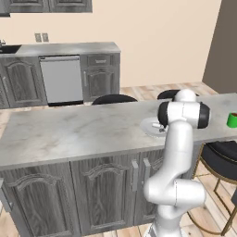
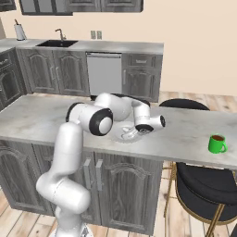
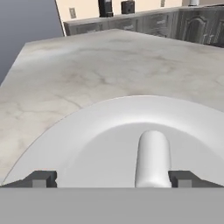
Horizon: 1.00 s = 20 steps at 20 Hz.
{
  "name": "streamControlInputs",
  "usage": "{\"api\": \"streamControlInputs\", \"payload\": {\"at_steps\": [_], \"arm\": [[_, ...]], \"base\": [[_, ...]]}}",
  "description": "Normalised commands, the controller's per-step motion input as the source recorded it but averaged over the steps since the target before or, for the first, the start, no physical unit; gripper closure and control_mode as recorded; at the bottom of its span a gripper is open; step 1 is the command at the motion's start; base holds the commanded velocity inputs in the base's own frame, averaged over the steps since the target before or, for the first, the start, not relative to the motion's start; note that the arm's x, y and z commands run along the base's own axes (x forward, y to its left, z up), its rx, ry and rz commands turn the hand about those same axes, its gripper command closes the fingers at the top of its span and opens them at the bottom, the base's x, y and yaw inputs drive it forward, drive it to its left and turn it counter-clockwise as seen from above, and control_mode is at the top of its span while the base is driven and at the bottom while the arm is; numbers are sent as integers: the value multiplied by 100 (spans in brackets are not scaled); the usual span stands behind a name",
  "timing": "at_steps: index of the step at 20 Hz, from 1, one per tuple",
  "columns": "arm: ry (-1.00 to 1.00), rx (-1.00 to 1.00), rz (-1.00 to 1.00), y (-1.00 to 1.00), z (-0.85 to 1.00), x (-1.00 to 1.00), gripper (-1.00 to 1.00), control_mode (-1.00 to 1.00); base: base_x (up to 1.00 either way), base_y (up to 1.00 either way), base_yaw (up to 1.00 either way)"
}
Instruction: Pick up the marshmallow and place it in the cup of hot chocolate on the dining counter.
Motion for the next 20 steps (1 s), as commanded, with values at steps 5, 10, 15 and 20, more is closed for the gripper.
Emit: {"api": "streamControlInputs", "payload": {"at_steps": [5,10,15,20], "arm": [[1,0,0,21,-22,6,-100,-100],[0,0,0,16,-6,18,-100,-100],[0,0,0,7,-14,19,100,-100],[4,0,0,0,-21,1,100,-100]], "base": [[0,0,0],[0,0,0],[0,0,0],[0,0,0]]}}
